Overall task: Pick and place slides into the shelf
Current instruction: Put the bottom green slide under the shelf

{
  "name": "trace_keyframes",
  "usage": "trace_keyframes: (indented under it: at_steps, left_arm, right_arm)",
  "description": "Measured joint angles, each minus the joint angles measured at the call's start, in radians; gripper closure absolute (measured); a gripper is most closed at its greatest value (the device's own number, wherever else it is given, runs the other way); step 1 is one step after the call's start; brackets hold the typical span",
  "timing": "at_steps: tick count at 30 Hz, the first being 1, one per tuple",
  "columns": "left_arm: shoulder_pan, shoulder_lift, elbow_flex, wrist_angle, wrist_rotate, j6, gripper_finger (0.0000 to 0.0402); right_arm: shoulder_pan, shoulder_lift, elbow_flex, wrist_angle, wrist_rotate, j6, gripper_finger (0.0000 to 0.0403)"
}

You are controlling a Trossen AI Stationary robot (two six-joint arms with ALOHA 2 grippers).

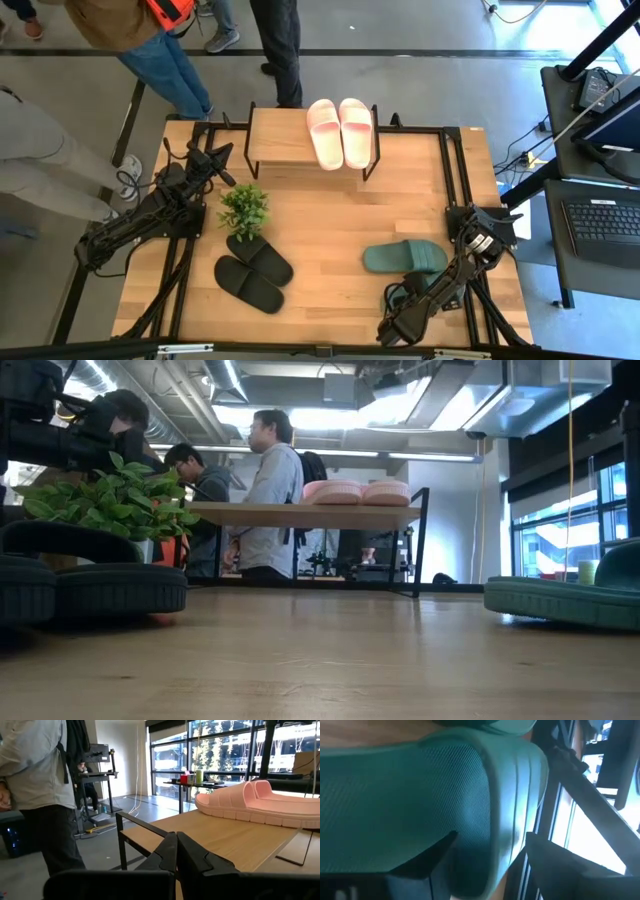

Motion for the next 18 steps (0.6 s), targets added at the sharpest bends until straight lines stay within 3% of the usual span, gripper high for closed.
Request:
trace_keyframes:
  at_steps: [4, 18]
  left_arm:
    - [0.0, 0.0, 0.0, -0.001, 0.0, 0.001, 0.0401]
    - [0.0, 0.0, 0.0, -0.001, 0.0, 0.002, 0.0401]
  right_arm:
    - [0.0, 0.0, -0.003, 0.0, 0.0, -0.001, 0.0213]
    - [0.0, 0.0, -0.003, -0.002, -0.057, -0.003, 0.0386]
